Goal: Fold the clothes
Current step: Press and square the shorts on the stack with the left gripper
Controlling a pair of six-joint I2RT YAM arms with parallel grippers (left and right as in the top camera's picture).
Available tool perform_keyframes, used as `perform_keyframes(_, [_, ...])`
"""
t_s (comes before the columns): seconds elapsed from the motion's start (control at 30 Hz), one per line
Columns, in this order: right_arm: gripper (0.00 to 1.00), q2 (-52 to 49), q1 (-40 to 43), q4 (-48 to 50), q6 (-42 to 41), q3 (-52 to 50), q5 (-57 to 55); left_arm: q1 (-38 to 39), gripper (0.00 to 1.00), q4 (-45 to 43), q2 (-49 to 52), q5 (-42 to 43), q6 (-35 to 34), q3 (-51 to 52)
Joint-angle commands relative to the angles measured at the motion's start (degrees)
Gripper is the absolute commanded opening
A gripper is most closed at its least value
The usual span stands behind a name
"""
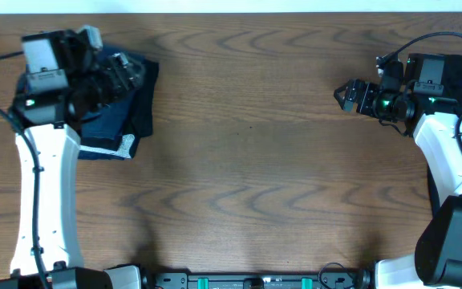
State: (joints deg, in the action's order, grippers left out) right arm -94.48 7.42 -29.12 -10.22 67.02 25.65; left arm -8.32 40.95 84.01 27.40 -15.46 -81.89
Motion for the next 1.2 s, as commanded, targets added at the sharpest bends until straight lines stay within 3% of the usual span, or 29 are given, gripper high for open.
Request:
perform_keyframes(0.0, [0.99,-0.3,0.2,-0.1,0.0,0.3,-0.2,1.9,0.92,1.0,0.6,-12.1,4.1,-0.3])
perform_keyframes(0.1, [0.99,-0.3,0.2,-0.1,0.0,0.3,-0.2,2.3,0.98,1.8,0.6,-15.0,4.1,-0.1])
perform_keyframes(0.83, [0.99,0.9,0.0,-0.3,0.0,0.2,-0.2,2.3,0.98,2.3,0.6,-15.0,4.1,-0.1])
perform_keyframes(1.0, [0.99,8.5,-2.6,-0.6,0.0,0.2,-0.2,2.3,0.98,2.3,0.6,-15.0,4.1,-0.1])
perform_keyframes(1.17, [0.99,22.2,-7.5,-0.5,0.0,0.2,-0.2,2.3,0.98,2.3,0.6,-15.0,4.1,-0.1])
